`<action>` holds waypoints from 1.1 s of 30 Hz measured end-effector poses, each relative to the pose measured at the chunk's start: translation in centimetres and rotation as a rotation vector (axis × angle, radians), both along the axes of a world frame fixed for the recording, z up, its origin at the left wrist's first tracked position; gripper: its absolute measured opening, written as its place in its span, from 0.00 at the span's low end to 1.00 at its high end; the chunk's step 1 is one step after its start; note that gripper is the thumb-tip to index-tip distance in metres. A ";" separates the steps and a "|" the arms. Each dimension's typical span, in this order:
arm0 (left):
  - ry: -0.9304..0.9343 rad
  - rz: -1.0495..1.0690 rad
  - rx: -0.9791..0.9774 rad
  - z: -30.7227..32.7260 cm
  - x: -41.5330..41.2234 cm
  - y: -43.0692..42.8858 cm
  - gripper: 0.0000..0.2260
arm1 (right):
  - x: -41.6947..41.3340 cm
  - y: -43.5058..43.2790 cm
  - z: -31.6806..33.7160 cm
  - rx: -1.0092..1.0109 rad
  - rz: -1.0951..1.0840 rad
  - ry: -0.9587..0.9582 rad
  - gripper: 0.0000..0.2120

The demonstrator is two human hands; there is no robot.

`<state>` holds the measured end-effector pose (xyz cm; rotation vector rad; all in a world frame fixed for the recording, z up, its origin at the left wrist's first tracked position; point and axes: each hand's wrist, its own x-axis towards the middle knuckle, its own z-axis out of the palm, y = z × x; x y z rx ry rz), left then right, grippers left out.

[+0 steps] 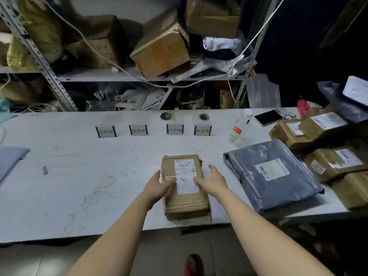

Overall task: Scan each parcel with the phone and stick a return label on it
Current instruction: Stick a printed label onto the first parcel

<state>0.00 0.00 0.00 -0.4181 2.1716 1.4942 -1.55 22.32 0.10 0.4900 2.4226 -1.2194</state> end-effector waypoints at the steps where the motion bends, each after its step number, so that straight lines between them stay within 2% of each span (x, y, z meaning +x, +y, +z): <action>1: 0.004 0.014 0.055 -0.3 -0.4 0.5 0.29 | -0.2 0.0 -0.5 -0.022 -0.019 -0.018 0.43; 3: 0.008 0.014 0.098 -0.9 -0.8 1.1 0.20 | -0.6 0.3 -1.6 -0.113 -0.052 -0.035 0.38; 5: 0.032 0.030 0.132 -2.0 -1.1 1.5 0.18 | -0.9 0.4 -2.7 -0.169 -0.060 -0.006 0.30; 8: 0.047 0.023 0.152 -2.0 -1.8 1.7 0.16 | -1.2 0.3 -2.8 -0.288 -0.110 -0.012 0.22; 11: 0.044 -0.037 0.153 -1.8 -2.6 1.8 0.16 | -0.9 -0.2 -2.9 -0.322 -0.142 -0.003 0.15; 20: 0.077 -0.326 0.232 0.0 -5.2 3.8 0.19 | 2.8 0.4 -0.5 -0.349 -0.448 0.120 0.10; 25: 0.118 -0.611 0.265 2.2 -4.3 8.2 0.28 | 8.9 1.2 1.8 -0.347 -0.783 0.249 0.05; 29: 0.119 -0.836 0.278 3.3 -0.7 12.7 0.33 | 16.0 2.3 3.5 -0.311 -1.019 0.326 0.03; 33: 0.109 -1.035 0.364 4.5 6.3 17.4 0.30 | 25.3 3.1 5.2 -0.261 -1.232 0.375 0.04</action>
